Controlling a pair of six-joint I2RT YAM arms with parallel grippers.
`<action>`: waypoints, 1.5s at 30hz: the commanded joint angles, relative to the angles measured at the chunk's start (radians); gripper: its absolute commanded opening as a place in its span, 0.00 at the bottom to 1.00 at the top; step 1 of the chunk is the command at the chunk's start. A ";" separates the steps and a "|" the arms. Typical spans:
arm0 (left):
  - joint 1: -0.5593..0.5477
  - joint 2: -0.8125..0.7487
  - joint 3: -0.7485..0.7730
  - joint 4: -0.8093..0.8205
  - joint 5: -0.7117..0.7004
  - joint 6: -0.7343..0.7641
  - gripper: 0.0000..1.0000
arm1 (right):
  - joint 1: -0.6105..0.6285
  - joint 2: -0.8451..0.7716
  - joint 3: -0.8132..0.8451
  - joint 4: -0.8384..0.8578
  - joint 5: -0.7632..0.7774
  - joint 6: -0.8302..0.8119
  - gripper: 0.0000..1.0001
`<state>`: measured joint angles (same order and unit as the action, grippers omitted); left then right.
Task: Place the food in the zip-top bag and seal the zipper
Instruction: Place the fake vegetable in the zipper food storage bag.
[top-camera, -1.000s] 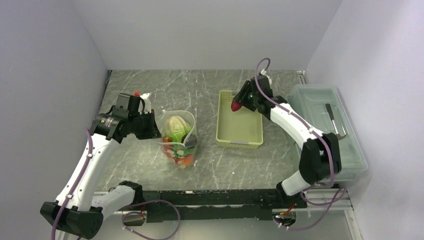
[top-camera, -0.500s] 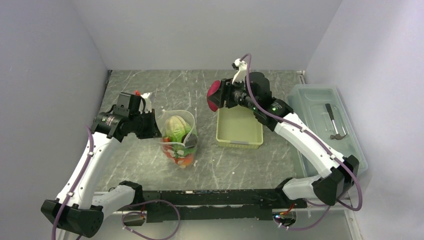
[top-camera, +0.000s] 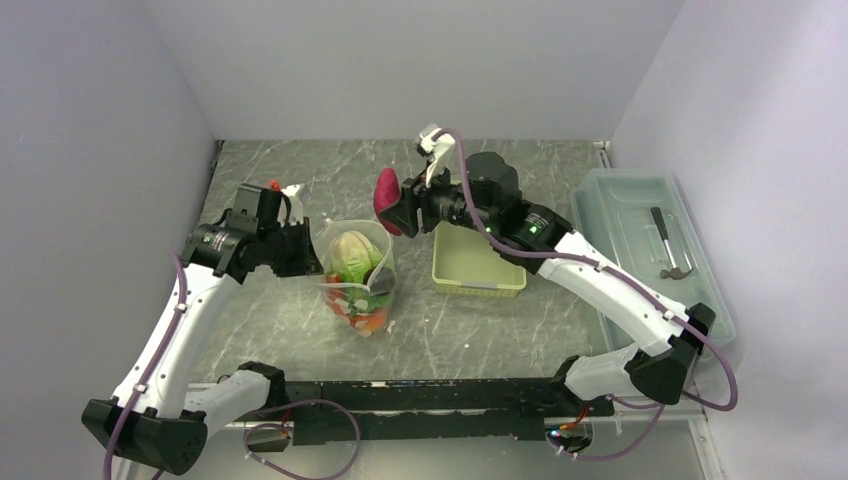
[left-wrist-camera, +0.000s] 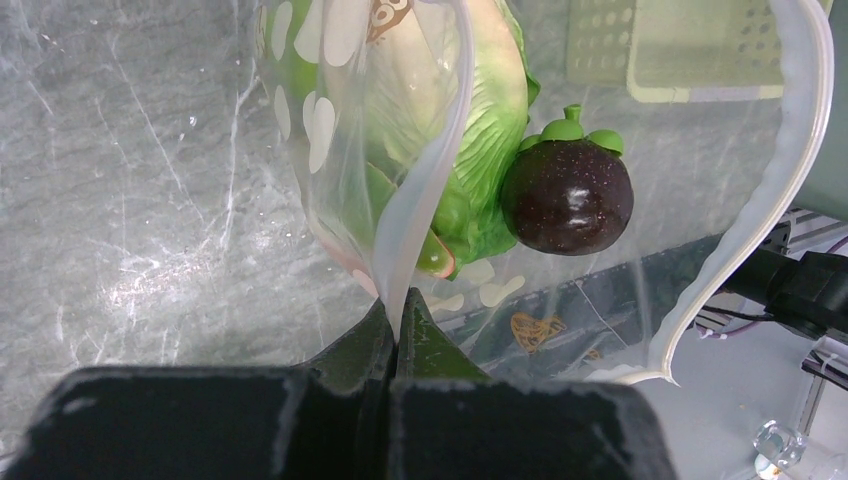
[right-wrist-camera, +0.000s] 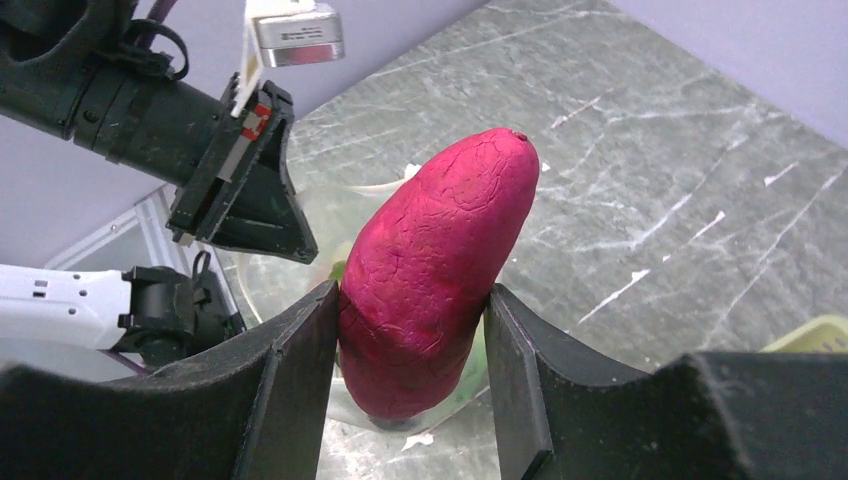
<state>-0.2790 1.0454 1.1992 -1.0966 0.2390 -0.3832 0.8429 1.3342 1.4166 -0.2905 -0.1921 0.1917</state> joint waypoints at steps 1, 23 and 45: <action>0.000 0.003 0.051 0.020 0.019 0.010 0.00 | 0.050 0.029 0.058 0.060 0.028 -0.099 0.00; 0.000 0.004 0.061 0.024 0.036 0.021 0.00 | 0.214 0.291 0.191 -0.050 0.164 -0.182 0.00; 0.000 -0.002 0.047 0.035 0.045 0.014 0.00 | 0.278 0.358 0.230 -0.326 0.147 -0.158 0.06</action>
<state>-0.2790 1.0519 1.2179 -1.0966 0.2646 -0.3790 1.1103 1.6623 1.5780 -0.5457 -0.0376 0.0223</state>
